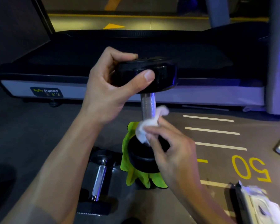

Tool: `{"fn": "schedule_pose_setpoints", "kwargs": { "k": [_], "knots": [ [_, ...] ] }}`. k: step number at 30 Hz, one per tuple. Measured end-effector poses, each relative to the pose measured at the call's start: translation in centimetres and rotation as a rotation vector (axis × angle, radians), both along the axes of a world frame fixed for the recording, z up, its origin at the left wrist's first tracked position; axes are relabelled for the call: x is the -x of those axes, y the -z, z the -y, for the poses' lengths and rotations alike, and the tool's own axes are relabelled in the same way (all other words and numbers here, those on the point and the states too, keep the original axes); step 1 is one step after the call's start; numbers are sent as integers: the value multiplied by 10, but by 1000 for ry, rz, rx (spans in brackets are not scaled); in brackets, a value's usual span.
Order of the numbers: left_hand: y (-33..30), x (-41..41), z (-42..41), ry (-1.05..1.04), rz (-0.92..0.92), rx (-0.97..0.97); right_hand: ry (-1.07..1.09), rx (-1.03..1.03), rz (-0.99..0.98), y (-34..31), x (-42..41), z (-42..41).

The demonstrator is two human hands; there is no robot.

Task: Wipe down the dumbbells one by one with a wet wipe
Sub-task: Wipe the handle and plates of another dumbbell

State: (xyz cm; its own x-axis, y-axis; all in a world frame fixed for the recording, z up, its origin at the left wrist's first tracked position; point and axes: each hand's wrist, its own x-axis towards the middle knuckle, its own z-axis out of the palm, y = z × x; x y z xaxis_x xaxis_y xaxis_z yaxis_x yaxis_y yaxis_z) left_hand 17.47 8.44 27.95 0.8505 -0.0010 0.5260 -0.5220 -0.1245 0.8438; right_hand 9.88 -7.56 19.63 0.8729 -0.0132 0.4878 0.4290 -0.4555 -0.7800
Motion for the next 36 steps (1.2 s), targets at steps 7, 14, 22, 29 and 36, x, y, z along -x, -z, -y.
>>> {"fn": "schedule_pose_setpoints", "kwargs": {
  "k": [7, 14, 22, 29, 36],
  "knots": [
    [0, 2, 2, 6, 1, -3, 17, -185, -137, -18, -22, 9],
    [0, 2, 1, -10, 0, -12, -79, -254, -378, -12, -22, 11],
    [0, 3, 1, -13, -4, -25, -58, -533, -355, -24, -41, -12],
    [-2, 6, 9, 19, 14, -11, -72, -493, -326, -41, -52, -20],
    [-2, 4, 6, -12, 4, 8, -46, -116, -244, -17, -33, -5]
  ]
}}
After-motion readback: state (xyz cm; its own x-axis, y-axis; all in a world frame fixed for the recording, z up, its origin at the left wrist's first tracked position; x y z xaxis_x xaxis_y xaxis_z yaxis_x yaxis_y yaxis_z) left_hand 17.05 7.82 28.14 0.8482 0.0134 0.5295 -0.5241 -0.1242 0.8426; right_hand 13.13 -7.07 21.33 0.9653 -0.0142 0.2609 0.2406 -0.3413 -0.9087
